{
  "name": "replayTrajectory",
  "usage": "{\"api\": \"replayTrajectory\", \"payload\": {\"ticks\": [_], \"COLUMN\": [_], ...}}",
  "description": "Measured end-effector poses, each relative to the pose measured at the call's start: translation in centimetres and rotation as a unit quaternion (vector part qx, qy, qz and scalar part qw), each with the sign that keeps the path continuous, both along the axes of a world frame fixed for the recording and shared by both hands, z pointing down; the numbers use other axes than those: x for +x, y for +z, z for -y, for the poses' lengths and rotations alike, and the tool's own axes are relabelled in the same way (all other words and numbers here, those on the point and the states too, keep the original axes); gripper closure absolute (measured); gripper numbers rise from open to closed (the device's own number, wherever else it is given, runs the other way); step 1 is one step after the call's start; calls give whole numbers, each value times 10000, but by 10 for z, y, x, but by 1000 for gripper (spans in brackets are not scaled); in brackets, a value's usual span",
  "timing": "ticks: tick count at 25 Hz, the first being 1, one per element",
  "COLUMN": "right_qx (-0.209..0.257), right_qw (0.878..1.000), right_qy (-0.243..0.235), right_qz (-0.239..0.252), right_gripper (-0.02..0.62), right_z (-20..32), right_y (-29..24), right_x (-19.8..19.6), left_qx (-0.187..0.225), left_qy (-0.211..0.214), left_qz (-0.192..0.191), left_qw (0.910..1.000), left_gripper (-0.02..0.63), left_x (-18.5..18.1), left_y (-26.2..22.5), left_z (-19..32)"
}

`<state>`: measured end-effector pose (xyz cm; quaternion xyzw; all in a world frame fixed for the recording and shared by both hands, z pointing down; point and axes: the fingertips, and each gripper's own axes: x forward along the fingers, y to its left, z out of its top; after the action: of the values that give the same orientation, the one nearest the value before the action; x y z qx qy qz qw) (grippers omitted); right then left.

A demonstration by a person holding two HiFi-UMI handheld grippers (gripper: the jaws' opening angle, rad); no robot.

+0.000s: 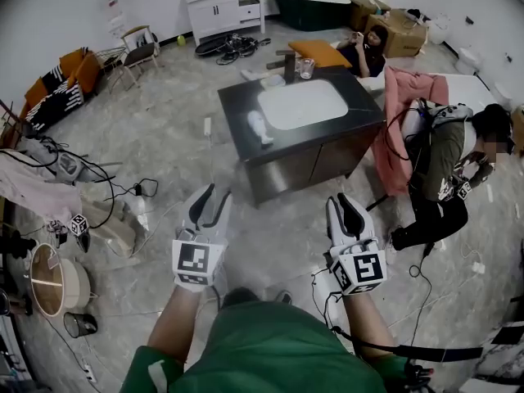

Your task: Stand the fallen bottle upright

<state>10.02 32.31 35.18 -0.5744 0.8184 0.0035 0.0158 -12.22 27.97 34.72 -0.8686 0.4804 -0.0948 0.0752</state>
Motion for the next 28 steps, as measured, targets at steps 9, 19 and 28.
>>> {"api": "replayTrajectory", "payload": {"ticks": [9, 19, 28], "right_qx": [-137, -313, -482], "right_qw": [9995, 9993, 9981], "right_qy": [-127, 142, 392], "right_qz": [239, 151, 28], "right_gripper": [534, 534, 534], "right_z": [18, 97, 199], "right_y": [16, 25, 30], "right_x": [26, 25, -10], "left_qx": [-136, -357, -571], "left_qy": [-152, 46, 409], "left_qz": [178, 7, -123], "left_qw": [9996, 9994, 9975], "left_gripper": [462, 469, 485], "left_x": [20, 13, -13], "left_y": [14, 36, 56], "left_z": [13, 109, 223]}}
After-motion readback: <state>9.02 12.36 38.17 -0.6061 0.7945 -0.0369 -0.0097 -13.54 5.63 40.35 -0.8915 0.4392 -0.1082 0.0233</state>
